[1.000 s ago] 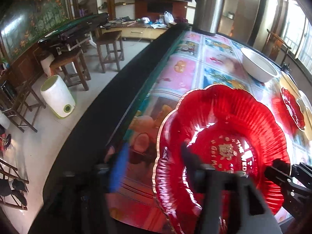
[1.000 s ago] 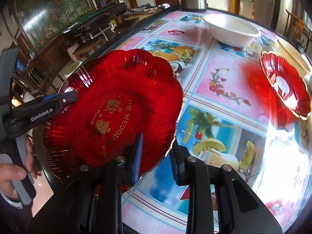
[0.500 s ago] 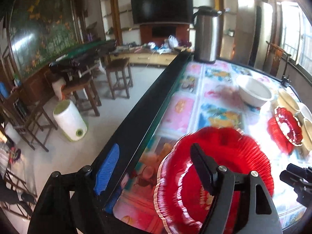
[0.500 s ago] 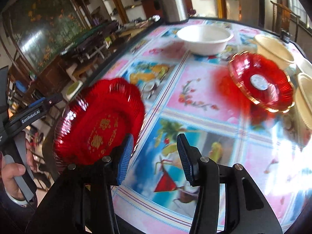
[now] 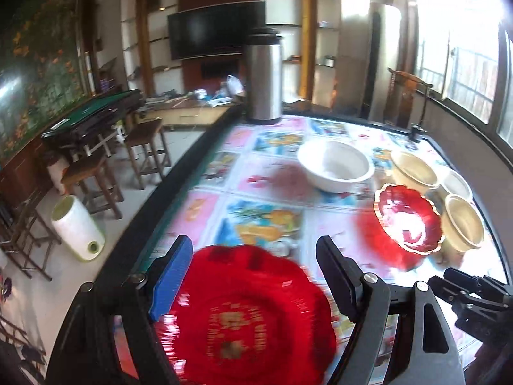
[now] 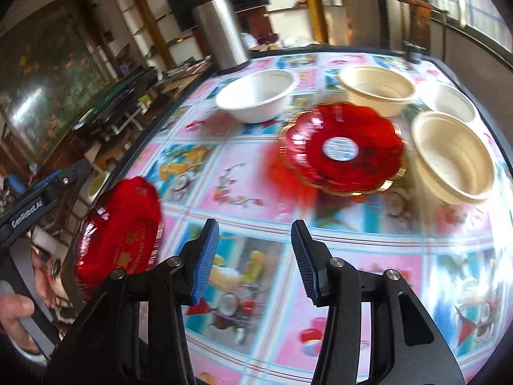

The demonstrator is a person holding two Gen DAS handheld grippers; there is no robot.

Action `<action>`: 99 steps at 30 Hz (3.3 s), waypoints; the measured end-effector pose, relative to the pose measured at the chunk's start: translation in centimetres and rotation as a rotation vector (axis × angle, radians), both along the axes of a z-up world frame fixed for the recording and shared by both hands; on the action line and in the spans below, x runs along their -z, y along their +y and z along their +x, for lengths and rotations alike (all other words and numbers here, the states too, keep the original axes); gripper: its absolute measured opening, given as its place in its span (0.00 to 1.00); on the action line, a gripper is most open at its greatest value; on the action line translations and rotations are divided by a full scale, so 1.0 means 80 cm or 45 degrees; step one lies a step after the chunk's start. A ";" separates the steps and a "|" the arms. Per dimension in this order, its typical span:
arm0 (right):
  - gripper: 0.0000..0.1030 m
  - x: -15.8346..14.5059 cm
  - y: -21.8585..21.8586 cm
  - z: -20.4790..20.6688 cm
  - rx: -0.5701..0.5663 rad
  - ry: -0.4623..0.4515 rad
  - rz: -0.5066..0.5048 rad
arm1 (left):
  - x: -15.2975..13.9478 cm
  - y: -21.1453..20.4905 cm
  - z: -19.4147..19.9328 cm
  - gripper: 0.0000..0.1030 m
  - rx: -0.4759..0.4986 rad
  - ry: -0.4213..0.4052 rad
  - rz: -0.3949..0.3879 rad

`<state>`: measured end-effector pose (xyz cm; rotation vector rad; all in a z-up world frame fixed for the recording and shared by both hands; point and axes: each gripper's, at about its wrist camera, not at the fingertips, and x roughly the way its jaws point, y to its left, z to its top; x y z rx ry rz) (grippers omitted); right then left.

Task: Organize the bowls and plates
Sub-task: 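Lower the wedding plate onto the red plate at the table edge, open both tools, then move both tools to the small red flower plate and grasp its rim, then lift the small red plate and carry it over the red plate stack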

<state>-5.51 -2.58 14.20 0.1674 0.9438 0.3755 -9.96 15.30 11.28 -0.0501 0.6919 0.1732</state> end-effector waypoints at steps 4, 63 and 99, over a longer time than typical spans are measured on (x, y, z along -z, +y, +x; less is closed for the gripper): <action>0.54 0.007 -0.033 0.004 0.066 0.019 0.006 | 0.002 -0.035 0.013 0.77 0.061 0.018 0.002; 0.54 0.072 -0.141 0.153 0.233 0.248 0.266 | 0.097 -0.163 0.180 0.77 0.057 0.372 -0.061; 0.13 0.085 -0.120 0.152 0.203 0.173 0.109 | 0.114 -0.181 0.197 0.22 0.131 0.458 -0.080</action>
